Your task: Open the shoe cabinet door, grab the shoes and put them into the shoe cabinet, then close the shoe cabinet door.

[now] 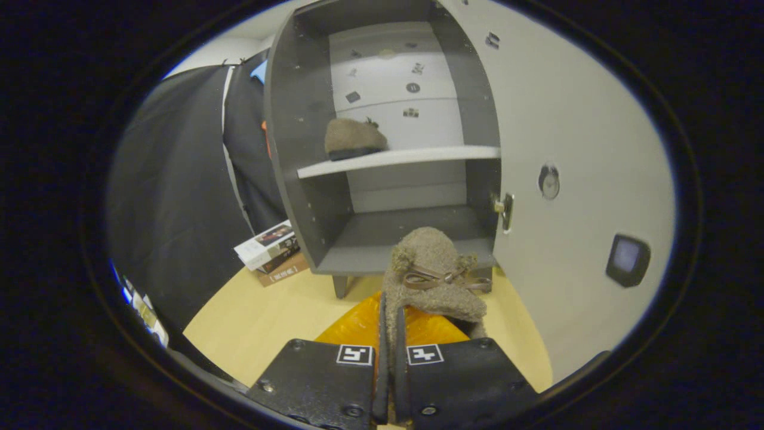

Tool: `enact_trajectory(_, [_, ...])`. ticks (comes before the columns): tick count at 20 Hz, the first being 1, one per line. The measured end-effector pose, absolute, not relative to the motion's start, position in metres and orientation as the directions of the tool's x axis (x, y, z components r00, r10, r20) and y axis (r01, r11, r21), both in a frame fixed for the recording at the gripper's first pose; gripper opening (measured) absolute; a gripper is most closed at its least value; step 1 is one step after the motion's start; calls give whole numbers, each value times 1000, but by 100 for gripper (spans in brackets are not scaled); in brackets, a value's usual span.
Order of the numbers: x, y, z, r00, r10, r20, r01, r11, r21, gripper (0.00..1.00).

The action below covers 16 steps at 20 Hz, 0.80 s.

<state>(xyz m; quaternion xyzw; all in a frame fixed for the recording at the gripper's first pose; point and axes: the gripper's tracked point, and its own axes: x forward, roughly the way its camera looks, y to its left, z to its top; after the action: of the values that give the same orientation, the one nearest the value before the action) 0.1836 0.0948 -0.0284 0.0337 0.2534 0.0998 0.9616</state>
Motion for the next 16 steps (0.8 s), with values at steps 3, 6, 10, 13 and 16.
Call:
enact_trajectory(3, [180,93,32,872,231,-432,-214,973,89,8])
enact_trajectory(6, [182,92,90,894,241,-378,-239,970,51,8])
enact_trajectory(10, [199,88,148,910,228,-345,-236,972,21,8])
enact_trajectory(13, [216,82,186,914,214,-344,-221,975,21,8])
enact_trajectory(16, [241,82,221,926,184,-330,-192,981,8,8])
